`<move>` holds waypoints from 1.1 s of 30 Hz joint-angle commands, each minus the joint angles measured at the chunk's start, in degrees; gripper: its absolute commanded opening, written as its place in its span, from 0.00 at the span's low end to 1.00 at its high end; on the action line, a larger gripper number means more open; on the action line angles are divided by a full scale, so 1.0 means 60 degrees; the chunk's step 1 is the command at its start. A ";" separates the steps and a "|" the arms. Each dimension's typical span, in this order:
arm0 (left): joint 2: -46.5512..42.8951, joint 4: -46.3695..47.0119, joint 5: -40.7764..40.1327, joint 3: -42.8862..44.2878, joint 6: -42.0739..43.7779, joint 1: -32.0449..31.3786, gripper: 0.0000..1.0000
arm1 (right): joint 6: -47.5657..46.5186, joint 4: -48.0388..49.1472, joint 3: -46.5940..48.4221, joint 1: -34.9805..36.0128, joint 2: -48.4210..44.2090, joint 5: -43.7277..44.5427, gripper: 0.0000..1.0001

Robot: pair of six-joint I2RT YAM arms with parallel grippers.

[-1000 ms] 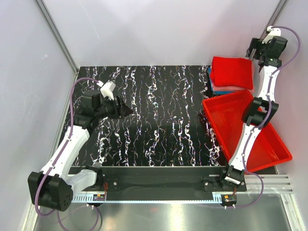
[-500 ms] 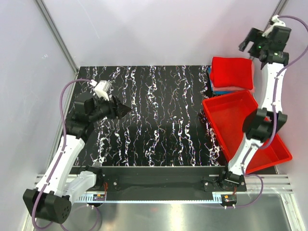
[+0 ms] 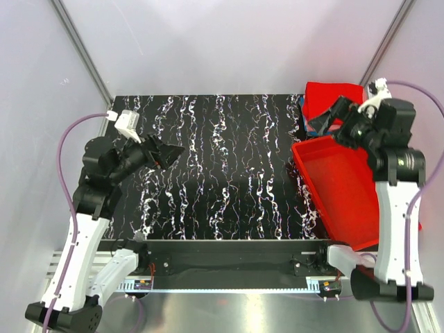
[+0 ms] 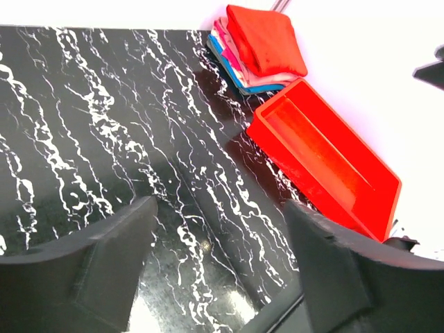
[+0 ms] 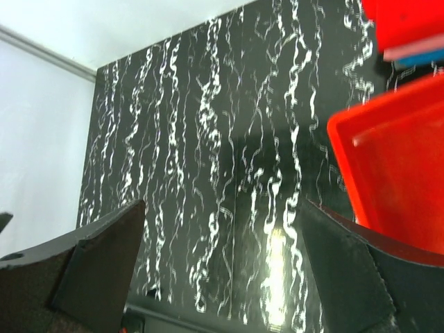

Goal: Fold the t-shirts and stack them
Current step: Neatly place the folded tshirt to the corner

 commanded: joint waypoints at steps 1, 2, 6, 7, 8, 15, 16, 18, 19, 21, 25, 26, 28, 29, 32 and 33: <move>-0.0436 -0.0916 -0.0359 0.0624 0.0101 -0.0038 0.90 | 0.0295 -0.0530 -0.0579 0.0054 -0.0834 0.0028 1.00; -0.0525 -0.1034 -0.0448 0.0726 0.0116 -0.0038 0.98 | 0.0397 -0.0472 -0.0741 0.0054 -0.1228 -0.0161 1.00; -0.1038 -0.1343 -0.0449 0.0815 0.0292 -0.0038 0.99 | 0.0735 -0.0383 -0.1387 0.0054 -0.1904 -0.0383 1.00; -0.1227 -0.1343 -0.0449 0.0801 0.0350 -0.0038 0.99 | 0.0721 -0.0442 -0.1504 0.0054 -0.2050 -0.0339 1.00; -0.1287 -0.1372 -0.0420 0.0786 0.0365 -0.0038 0.99 | 0.0706 -0.0500 -0.1548 0.0054 -0.2095 -0.0208 1.00; -0.1259 -0.1548 0.0167 0.0815 0.0497 -0.0038 0.99 | 0.0618 -0.0501 -0.1593 0.0054 -0.2360 -0.0104 1.00; -0.1258 -0.1577 0.0036 0.0859 0.0526 -0.0038 0.99 | 0.0618 -0.0501 -0.1564 0.0054 -0.2345 -0.0133 1.00; -0.1302 -0.1563 -0.0053 0.0859 0.0527 -0.0038 0.99 | 0.0633 -0.0413 -0.1563 0.0054 -0.2359 -0.0280 1.00; -0.1346 -0.1519 -0.0097 0.0859 0.0526 -0.0038 0.99 | 0.0662 -0.0384 -0.1578 0.0054 -0.2374 -0.0295 1.00; -0.1419 -0.1417 -0.0127 0.0874 0.0497 -0.0038 0.99 | 0.0779 -0.0253 -0.1767 0.0054 -0.2447 -0.0382 1.00; -0.1361 -0.1387 -0.0039 0.0990 0.0380 -0.0038 0.99 | 0.0925 -0.0033 -0.2163 0.0054 -0.2798 -0.0397 1.00; -0.1332 -0.1431 -0.0024 0.1020 0.0394 -0.0038 0.99 | 0.0926 -0.0003 -0.2222 0.0054 -0.2857 -0.0354 1.00; -0.1258 -0.1519 0.0063 0.1079 0.0380 -0.0038 0.99 | 0.0926 0.0085 -0.2369 0.0054 -0.3032 -0.0310 1.00; -0.1244 -0.1519 0.0064 0.1093 0.0380 -0.0038 0.99 | 0.0940 0.0100 -0.2398 0.0054 -0.3077 -0.0251 1.00; -0.1273 -0.1431 0.0093 0.1079 0.0351 -0.0038 0.99 | 0.0911 0.0114 -0.2472 0.0054 -0.3136 -0.0178 1.00; -0.1302 -0.1373 0.0078 0.1093 0.0336 -0.0038 0.99 | 0.0911 0.0129 -0.2486 0.0054 -0.3136 -0.0178 1.00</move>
